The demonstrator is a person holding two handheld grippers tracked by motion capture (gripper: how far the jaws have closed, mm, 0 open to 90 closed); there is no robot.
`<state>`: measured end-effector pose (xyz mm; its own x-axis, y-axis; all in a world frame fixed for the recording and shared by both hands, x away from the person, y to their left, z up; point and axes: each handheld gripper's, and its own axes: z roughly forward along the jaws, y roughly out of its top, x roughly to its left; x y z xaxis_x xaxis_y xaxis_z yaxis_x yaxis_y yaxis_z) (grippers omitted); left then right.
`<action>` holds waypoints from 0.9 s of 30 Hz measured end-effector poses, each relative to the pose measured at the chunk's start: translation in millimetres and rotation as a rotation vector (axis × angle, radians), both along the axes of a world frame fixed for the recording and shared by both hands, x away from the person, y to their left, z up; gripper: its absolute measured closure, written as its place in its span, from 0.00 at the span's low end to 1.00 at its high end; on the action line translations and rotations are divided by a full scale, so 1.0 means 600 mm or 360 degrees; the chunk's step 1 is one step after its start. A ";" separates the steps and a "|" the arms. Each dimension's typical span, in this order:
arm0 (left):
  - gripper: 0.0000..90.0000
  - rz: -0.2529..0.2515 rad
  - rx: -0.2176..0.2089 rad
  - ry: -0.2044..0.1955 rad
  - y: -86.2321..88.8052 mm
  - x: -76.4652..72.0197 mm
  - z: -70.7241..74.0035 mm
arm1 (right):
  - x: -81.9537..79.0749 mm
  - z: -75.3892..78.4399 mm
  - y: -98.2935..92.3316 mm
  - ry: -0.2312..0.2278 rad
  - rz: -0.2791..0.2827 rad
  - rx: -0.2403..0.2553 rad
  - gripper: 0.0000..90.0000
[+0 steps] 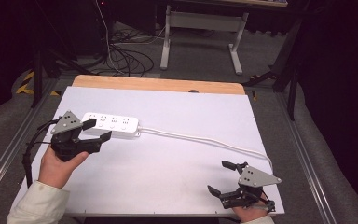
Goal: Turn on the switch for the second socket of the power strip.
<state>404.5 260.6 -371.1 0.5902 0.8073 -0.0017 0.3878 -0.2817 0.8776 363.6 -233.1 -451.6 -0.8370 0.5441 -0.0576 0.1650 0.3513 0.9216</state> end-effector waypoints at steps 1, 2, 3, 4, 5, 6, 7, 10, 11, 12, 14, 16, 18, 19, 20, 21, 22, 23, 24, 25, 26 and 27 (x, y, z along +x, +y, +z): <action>0.37 0.0001 0.0001 -0.0006 0.000 -0.006 0.001 | 0.000 0.000 0.000 -0.0001 0.0001 0.0000 0.08; 0.37 -0.0009 0.0000 -0.0008 0.000 -0.011 0.002 | 0.000 0.000 0.000 0.0001 -0.0001 0.0002 0.08; 0.38 -0.0021 -0.0017 0.0015 0.002 -0.016 0.002 | 0.000 0.000 0.000 0.0003 0.0000 0.0002 0.08; 0.38 -0.0028 -0.0044 0.0028 0.003 -0.021 0.001 | 0.000 0.000 0.000 0.0002 0.0000 0.0001 0.08; 0.38 -0.0028 -0.0046 0.0021 0.005 -0.025 0.002 | 0.000 0.001 0.000 -0.0002 0.0000 0.0000 0.08; 0.37 -0.0019 -0.0034 0.0010 0.006 -0.029 0.002 | 0.000 0.001 0.000 -0.0006 0.0001 -0.0002 0.08; 0.36 -0.0018 -0.0005 0.0002 0.006 -0.034 0.001 | -0.001 0.001 -0.001 -0.0005 -0.0003 0.0000 0.08; 0.31 -0.0059 0.0001 -0.0021 0.010 -0.047 -0.005 | -0.001 0.001 -0.002 -0.0008 -0.0005 0.0000 0.08; 0.31 -0.0072 -0.0004 -0.0030 0.011 -0.052 -0.007 | 0.000 0.001 -0.002 -0.0007 -0.0007 0.0000 0.08; 0.31 -0.0076 -0.0012 -0.0043 0.011 -0.056 -0.009 | 0.000 0.001 -0.002 -0.0007 -0.0005 0.0000 0.08; 0.31 -0.0102 -0.0012 -0.0068 0.012 -0.066 -0.014 | -0.001 0.001 -0.001 -0.0005 -0.0003 0.0002 0.08; 0.31 -0.0107 -0.0009 -0.0090 0.012 -0.076 -0.022 | -0.001 0.001 -0.001 -0.0003 -0.0001 0.0000 0.08; 0.28 -0.0116 -0.0010 -0.0115 0.012 -0.084 -0.030 | -0.001 0.001 0.000 -0.0001 -0.0002 0.0004 0.08; 0.28 -0.0110 -0.0025 -0.0120 0.012 -0.089 -0.035 | -0.001 0.001 0.000 -0.0001 -0.0002 0.0004 0.08; 0.26 -0.0109 -0.0037 -0.0128 0.013 -0.093 -0.039 | -0.001 0.001 -0.001 -0.0002 -0.0001 0.0000 0.08; 0.26 -0.0103 -0.0056 -0.0129 0.013 -0.096 -0.044 | -0.001 0.001 -0.001 -0.0002 -0.0001 0.0000 0.08; 0.26 -0.0105 -0.0056 -0.0130 0.016 -0.099 -0.047 | -0.001 0.000 -0.001 -0.0001 -0.0002 0.0003 0.08; 0.26 -0.0106 -0.0067 -0.0123 0.018 -0.101 -0.051 | -0.001 0.000 -0.001 -0.0001 -0.0001 0.0002 0.08; 0.25 -0.0103 -0.0088 -0.0121 0.020 -0.103 -0.055 | -0.001 0.000 -0.001 0.0000 -0.0001 0.0002 0.08; 0.25 -0.0109 -0.0097 -0.0118 0.023 -0.105 -0.059 | -0.001 0.000 -0.001 0.0001 -0.0001 0.0002 0.08; 0.25 -0.0115 -0.0093 -0.0120 0.026 -0.106 -0.063 | -0.001 0.000 -0.001 0.0000 -0.0001 0.0003 0.08; 0.24 -0.0118 -0.0103 -0.0116 0.028 -0.108 -0.068 | -0.001 0.000 -0.001 0.0000 0.0000 0.0003 0.08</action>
